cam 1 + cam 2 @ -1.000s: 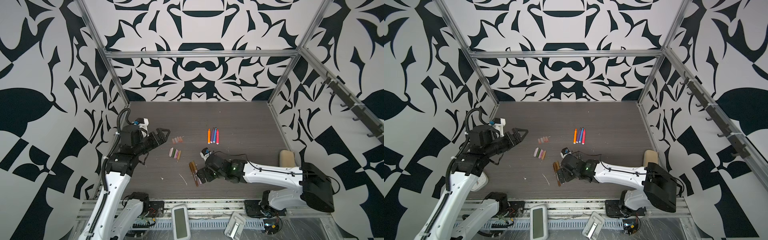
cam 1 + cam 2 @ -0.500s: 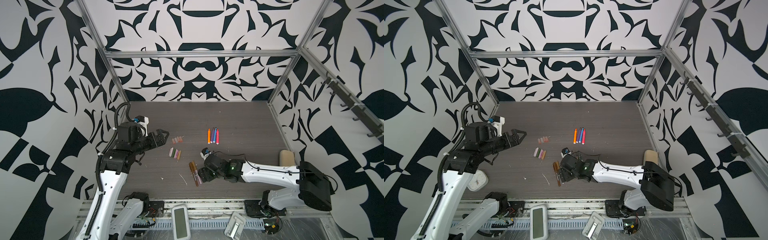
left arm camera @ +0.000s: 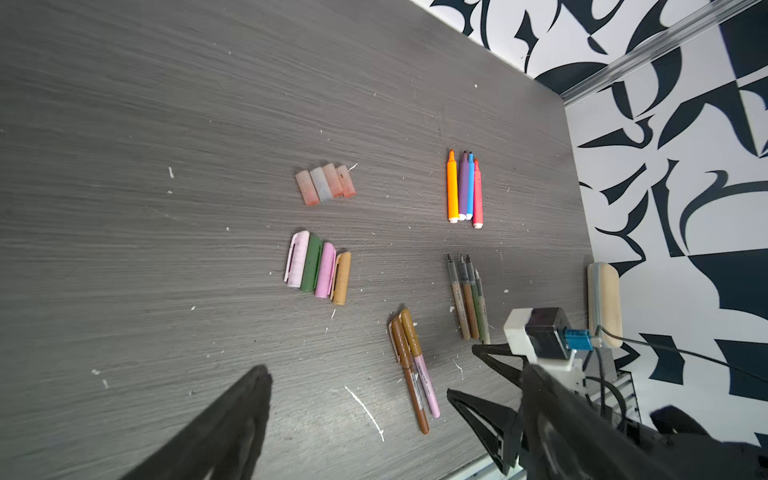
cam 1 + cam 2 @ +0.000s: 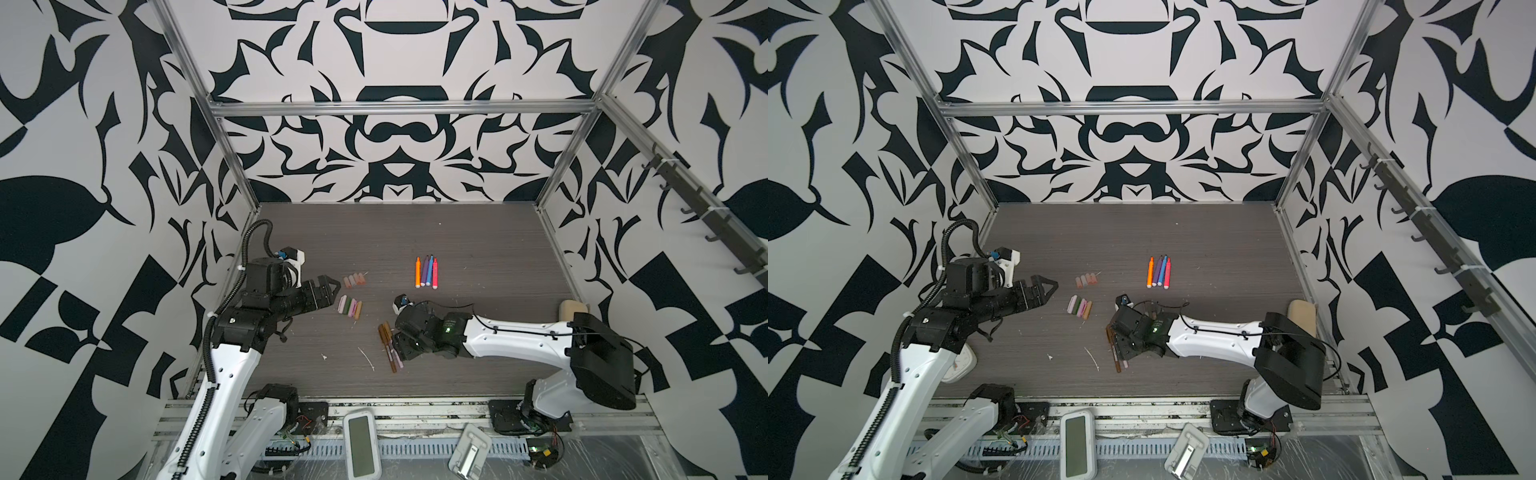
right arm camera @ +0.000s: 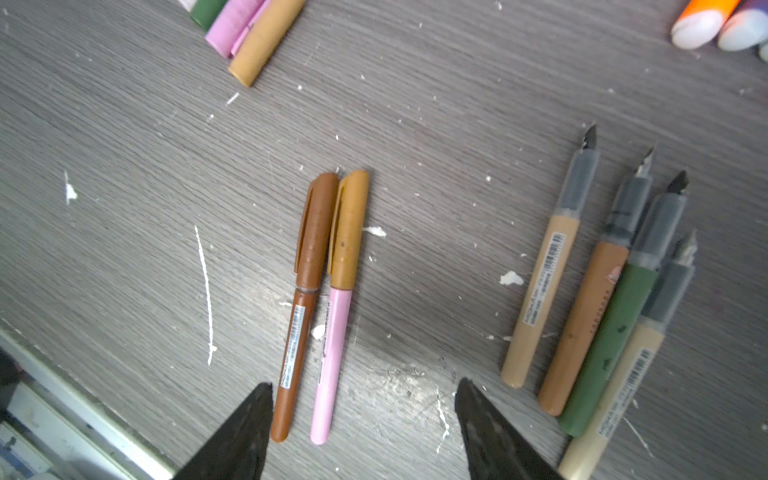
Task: Open the pen caps
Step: 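Lower the open right gripper and close it on the pink pen body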
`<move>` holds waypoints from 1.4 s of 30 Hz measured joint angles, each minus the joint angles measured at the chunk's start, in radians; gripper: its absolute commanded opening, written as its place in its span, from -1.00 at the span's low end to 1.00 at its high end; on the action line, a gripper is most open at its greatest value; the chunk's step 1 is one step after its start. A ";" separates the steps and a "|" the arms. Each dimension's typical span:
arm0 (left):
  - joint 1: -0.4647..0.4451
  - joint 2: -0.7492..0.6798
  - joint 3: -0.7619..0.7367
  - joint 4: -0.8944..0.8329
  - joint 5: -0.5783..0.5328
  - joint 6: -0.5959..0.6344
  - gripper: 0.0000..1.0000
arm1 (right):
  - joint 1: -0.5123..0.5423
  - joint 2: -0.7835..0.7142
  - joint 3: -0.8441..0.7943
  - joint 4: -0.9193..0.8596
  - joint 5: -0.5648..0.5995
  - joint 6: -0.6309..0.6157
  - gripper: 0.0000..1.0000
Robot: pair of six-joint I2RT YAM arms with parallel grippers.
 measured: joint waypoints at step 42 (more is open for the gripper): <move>0.022 -0.077 -0.027 0.034 -0.013 -0.014 0.86 | -0.004 0.118 0.053 -0.089 -0.148 0.051 -0.25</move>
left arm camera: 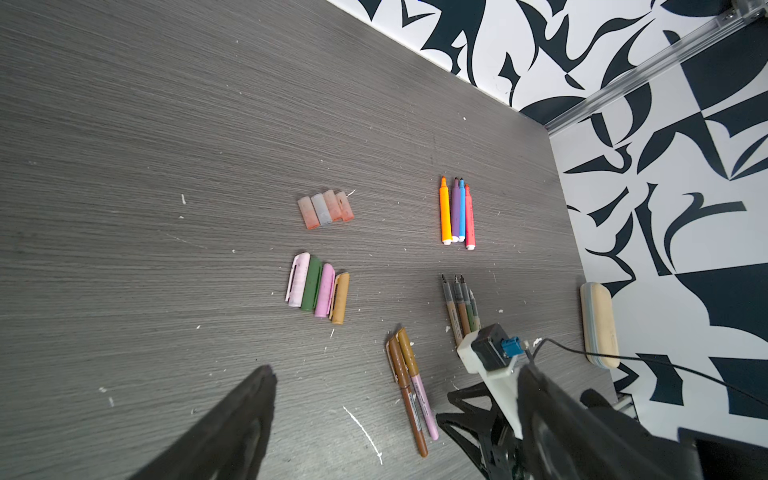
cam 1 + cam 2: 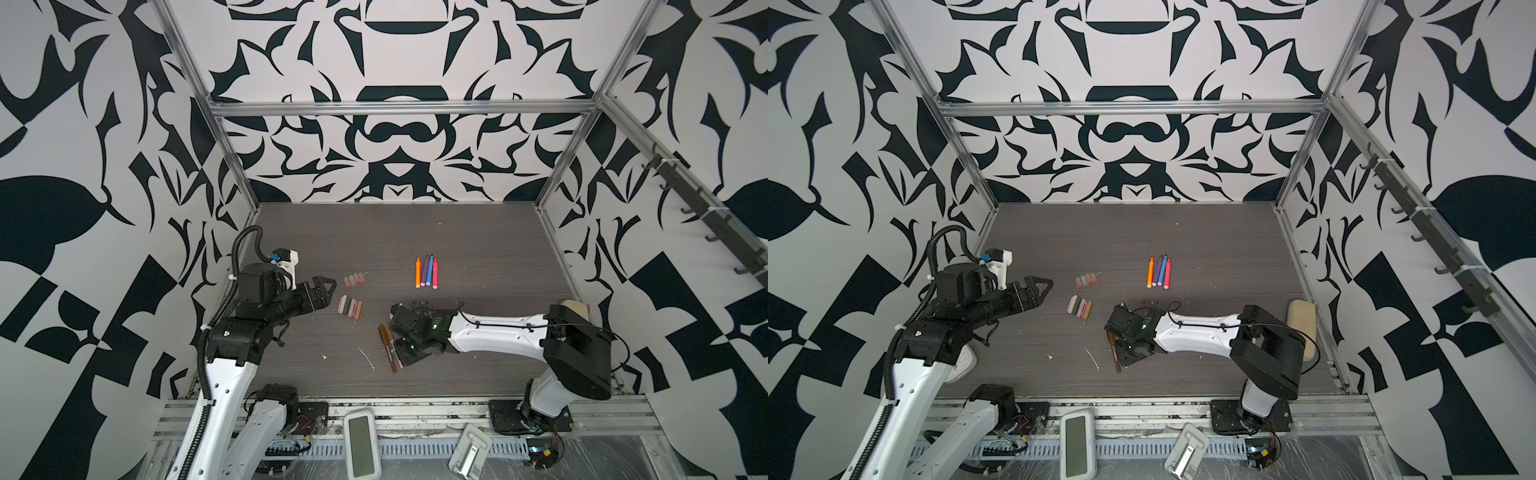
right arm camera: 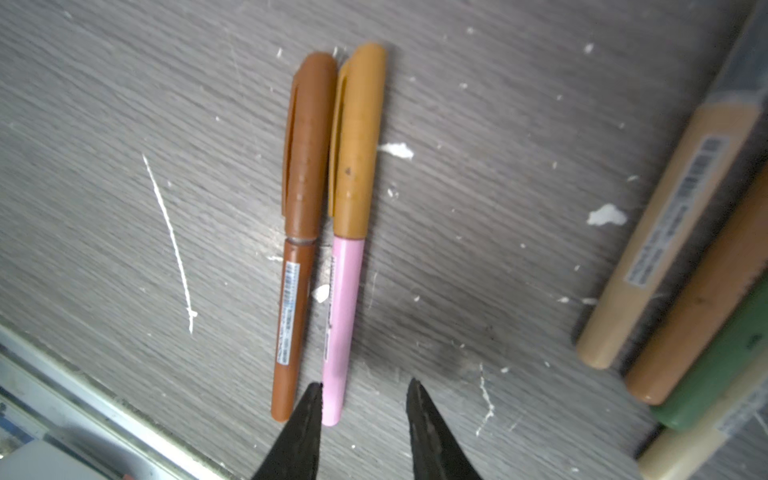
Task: Open the pen caps
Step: 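Lower the open right gripper and close it on the pink pen body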
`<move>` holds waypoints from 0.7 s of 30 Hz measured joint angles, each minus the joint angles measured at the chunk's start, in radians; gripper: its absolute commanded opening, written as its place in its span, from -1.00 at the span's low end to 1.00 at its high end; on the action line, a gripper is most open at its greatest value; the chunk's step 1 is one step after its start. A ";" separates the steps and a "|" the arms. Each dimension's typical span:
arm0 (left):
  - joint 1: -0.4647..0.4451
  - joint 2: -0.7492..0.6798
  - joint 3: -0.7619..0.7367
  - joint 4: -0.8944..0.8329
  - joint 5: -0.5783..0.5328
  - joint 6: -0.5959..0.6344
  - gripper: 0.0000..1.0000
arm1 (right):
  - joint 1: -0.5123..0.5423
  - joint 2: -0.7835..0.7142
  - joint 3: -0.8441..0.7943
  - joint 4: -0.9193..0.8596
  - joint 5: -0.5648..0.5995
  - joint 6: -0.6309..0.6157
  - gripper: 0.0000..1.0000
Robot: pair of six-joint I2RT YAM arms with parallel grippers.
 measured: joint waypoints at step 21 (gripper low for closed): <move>0.002 -0.009 -0.003 0.007 0.015 -0.005 0.85 | 0.021 0.071 0.016 0.003 0.019 0.048 -0.45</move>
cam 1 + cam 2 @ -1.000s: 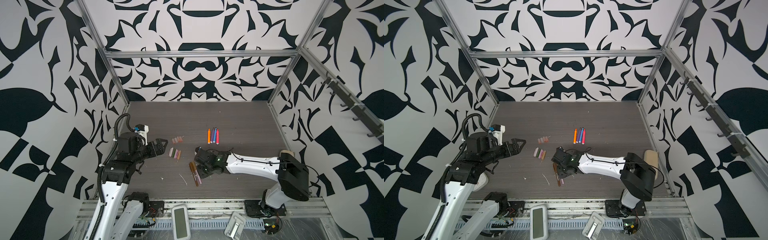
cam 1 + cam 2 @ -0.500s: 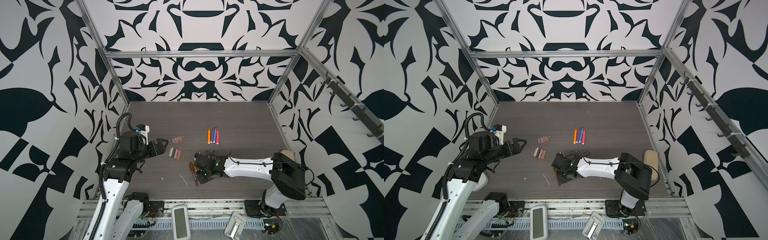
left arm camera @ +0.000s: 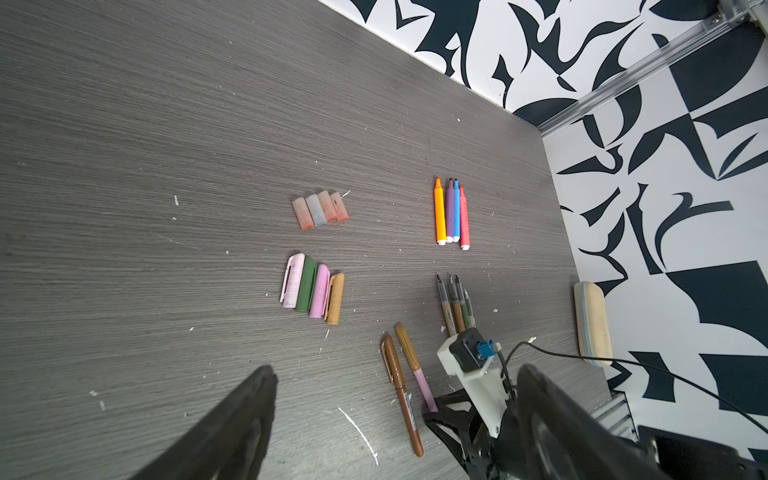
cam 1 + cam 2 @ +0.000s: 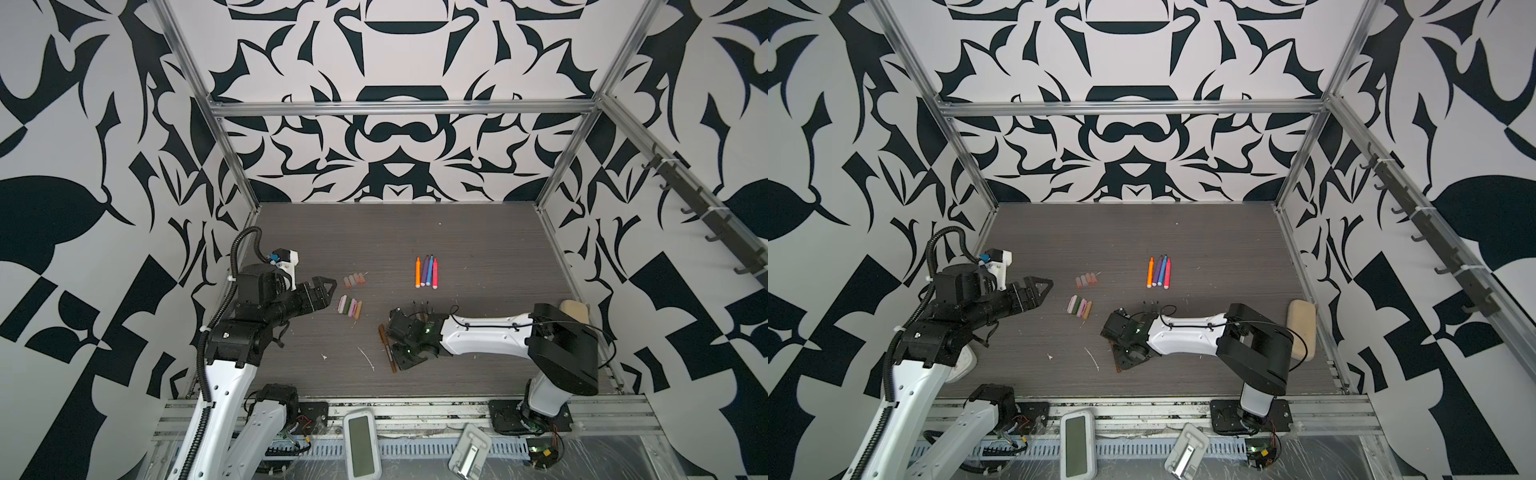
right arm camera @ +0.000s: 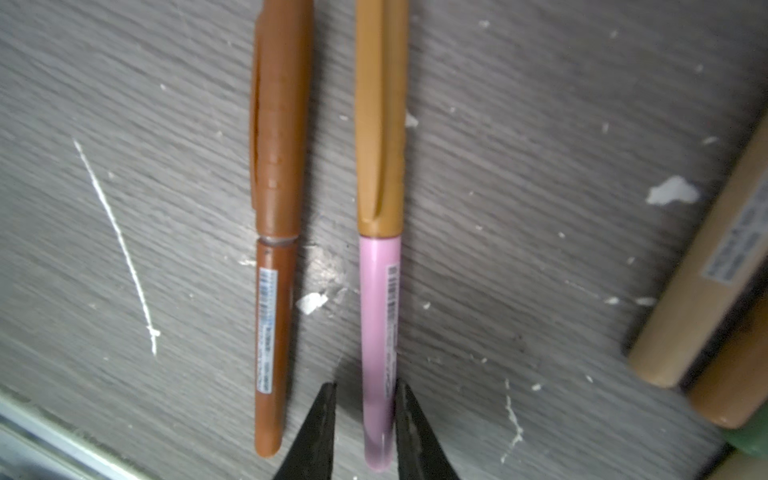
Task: Open the pen caps
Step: 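Lower the open right gripper and close it on the pink pen body, then lift the pink pen toward the left gripper while the left reaches its tan cap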
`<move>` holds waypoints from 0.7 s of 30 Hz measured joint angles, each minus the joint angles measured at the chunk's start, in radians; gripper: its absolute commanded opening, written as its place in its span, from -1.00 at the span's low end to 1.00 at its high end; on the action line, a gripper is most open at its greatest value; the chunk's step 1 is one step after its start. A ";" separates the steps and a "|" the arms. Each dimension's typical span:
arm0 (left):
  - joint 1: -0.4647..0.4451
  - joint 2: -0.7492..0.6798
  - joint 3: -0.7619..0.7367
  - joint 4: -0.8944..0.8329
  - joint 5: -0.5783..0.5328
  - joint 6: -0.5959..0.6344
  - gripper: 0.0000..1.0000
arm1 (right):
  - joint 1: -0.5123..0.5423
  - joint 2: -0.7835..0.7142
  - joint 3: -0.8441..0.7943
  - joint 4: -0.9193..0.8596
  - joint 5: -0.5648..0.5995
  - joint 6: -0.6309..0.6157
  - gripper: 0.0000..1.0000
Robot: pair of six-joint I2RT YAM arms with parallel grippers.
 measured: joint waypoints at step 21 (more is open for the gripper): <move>-0.008 0.177 -0.075 0.176 0.241 -0.200 0.71 | -0.047 -0.086 0.073 -0.077 0.061 -0.058 -1.00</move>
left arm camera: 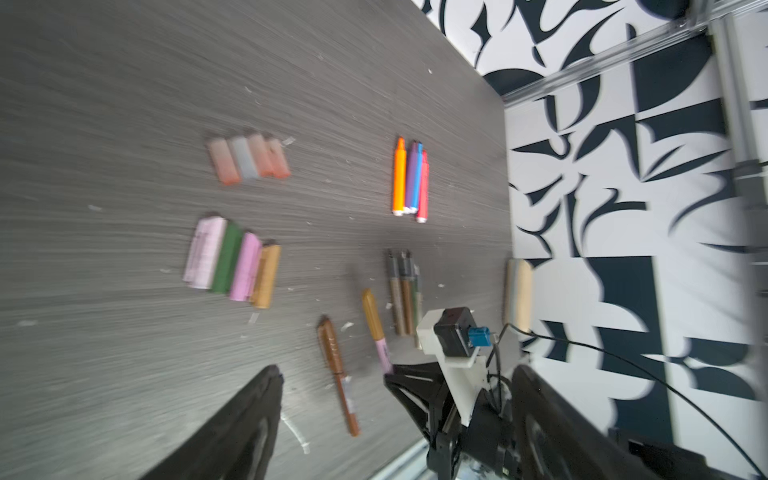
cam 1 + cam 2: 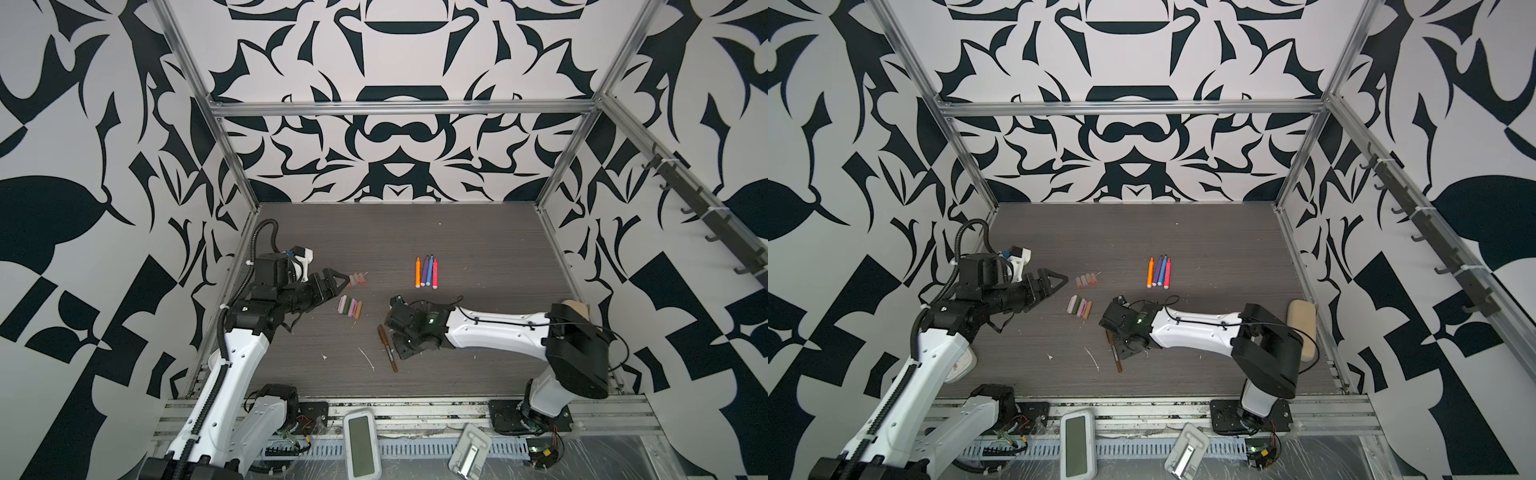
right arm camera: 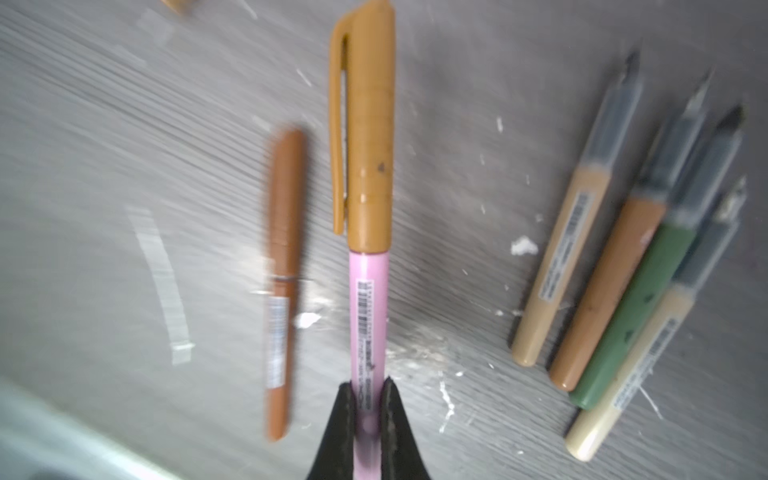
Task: Open the pen caps
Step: 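Lift the pink pen toward the left gripper while the left reaches its tan cap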
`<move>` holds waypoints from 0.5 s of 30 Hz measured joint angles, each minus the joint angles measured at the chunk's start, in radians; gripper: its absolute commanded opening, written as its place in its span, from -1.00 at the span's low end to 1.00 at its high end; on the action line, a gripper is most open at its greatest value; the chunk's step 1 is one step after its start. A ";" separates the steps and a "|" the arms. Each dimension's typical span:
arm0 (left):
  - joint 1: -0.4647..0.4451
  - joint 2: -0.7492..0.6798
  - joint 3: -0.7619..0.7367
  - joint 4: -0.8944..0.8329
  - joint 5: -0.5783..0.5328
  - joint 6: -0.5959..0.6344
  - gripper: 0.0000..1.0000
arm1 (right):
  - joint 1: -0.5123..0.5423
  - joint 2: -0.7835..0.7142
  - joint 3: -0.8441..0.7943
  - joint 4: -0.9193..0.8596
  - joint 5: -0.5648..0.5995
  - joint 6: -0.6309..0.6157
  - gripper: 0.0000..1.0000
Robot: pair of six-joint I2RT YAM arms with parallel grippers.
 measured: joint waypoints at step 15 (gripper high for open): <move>-0.165 0.209 -0.092 0.321 0.043 -0.251 0.40 | -0.093 -0.060 0.083 0.126 -0.207 -0.070 -1.00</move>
